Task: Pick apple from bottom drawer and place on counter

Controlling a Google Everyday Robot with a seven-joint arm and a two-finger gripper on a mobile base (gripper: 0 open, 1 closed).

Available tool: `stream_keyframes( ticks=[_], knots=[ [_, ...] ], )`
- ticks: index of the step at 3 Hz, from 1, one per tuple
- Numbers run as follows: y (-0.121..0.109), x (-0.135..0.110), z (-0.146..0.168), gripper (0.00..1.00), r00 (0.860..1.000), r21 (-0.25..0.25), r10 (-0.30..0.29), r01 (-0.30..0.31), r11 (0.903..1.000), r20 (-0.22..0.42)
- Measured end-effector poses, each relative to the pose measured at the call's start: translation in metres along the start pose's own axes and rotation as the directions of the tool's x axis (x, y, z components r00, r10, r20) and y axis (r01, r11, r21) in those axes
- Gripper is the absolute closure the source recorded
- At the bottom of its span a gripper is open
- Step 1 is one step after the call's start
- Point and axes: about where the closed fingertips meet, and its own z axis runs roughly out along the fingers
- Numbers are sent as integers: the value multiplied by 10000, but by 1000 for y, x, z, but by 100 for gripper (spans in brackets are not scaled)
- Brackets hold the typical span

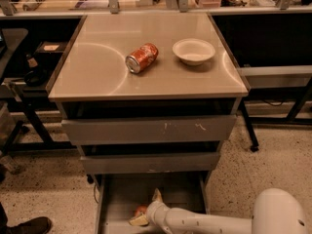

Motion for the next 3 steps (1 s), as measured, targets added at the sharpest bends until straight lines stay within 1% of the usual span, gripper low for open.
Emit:
stream_keyframes(
  ticks=[1,2,3],
  knots=[
    [2,7,-3,0,9999,39,-5,5,10000,-138],
    [3,7,-3,0,9999,40,-5,5,10000,-138],
    [2,15,8,0,9995,156,78,-83,9998,309]
  ],
)
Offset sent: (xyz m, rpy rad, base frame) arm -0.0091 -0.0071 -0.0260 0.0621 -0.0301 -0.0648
